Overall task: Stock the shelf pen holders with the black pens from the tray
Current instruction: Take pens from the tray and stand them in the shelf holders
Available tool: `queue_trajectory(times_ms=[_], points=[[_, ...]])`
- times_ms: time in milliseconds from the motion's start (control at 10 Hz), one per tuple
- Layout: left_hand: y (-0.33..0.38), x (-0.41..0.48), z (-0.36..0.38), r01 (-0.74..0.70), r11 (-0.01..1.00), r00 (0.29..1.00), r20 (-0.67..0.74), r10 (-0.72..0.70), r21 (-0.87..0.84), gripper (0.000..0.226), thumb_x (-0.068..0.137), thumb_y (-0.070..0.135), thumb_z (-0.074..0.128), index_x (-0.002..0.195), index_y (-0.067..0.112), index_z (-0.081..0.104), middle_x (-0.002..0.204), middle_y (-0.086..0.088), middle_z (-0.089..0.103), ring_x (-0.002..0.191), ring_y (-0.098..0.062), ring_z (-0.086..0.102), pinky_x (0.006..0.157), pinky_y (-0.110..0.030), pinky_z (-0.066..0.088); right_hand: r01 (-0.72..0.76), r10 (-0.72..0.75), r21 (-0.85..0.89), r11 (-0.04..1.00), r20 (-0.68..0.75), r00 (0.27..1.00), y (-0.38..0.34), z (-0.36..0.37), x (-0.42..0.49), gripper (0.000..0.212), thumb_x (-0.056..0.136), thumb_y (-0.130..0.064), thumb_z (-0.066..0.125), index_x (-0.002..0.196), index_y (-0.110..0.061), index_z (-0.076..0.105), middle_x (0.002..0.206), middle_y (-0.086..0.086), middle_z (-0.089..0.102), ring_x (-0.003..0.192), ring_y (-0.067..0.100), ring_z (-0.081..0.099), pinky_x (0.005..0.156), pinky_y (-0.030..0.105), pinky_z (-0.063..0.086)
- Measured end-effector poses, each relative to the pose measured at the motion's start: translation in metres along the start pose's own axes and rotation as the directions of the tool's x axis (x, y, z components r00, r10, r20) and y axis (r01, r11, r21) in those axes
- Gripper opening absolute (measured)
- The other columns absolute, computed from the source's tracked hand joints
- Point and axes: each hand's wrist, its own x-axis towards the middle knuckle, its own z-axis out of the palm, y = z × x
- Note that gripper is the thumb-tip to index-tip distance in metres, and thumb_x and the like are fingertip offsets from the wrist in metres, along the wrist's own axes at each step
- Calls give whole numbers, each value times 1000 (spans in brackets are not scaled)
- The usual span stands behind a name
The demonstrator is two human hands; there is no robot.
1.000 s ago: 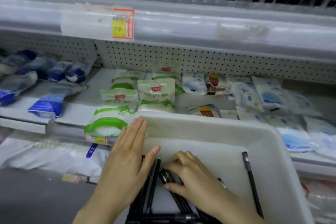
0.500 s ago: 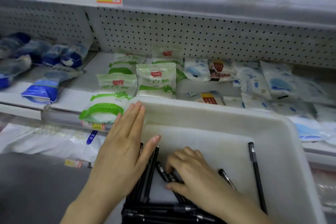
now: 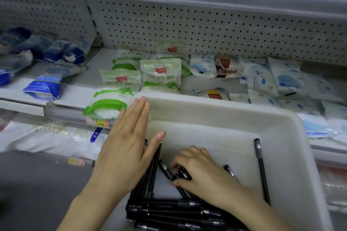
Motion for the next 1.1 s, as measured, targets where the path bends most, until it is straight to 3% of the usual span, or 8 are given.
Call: queue_trajectory(times_ms=[200,300,500,700,800,900,1000,1100], points=[[1,0,0,5,1000,1000,-1,-5,16,71,99,54,21,148,3,29,156,-8,25,145,-12,13,117,-30,7,-17,17,8,1000,9,1000,2,5,4,50,88,-45,58,136,-36,44,110,-10,42,114,11,35,97,23,26],[1,0,0,4,1000,1000,-4,-4,23,71,99,54,22,148,3,29,156,-8,25,145,-11,12,117,-29,6,-25,25,4,1000,3,1000,1,10,7,53,87,-47,58,137,-37,42,101,-13,31,112,12,35,98,26,28],[2,1,0,4,1000,1000,-7,-4,25,71,99,52,24,148,1,30,155,-10,26,144,-12,12,117,-29,6,-35,35,0,999,-51,998,-4,14,12,52,87,-47,59,136,-39,44,98,-11,33,107,12,38,86,24,24],[1,0,1,1,1000,1000,-24,0,28,71,99,53,24,148,2,29,155,-10,26,144,-12,13,117,-29,5,-34,39,72,997,-67,997,-2,15,13,45,86,-40,63,128,-36,48,100,-15,36,107,8,38,85,22,22],[1,0,1,-6,1000,999,-44,7,28,71,99,53,23,148,2,29,156,-9,25,145,-12,12,117,-28,4,-54,70,217,975,-66,995,-2,12,12,37,83,-30,69,117,-31,53,99,-15,49,101,5,44,89,24,31],[1,-1,1,-12,999,999,-49,14,30,71,98,52,24,148,2,30,155,-10,26,144,-13,14,117,-28,4,-79,122,487,870,-57,991,-1,3,10,33,80,-15,73,104,-29,56,86,-6,60,84,6,55,82,23,45],[1,1,-1,-15,1000,1000,-17,15,-10,70,98,52,25,146,2,34,154,-11,30,144,-13,17,118,-28,4,-71,186,659,749,-106,977,2,-9,5,34,78,-6,74,95,-30,57,77,-6,59,72,9,59,73,24,49],[6,4,-15,-36,993,999,-8,35,-111,66,97,49,29,144,4,39,151,-10,37,142,-11,22,118,-24,5,-39,249,731,681,-181,951,-1,-34,-5,33,79,-5,73,98,-29,59,79,-6,61,74,8,61,74,22,49]])
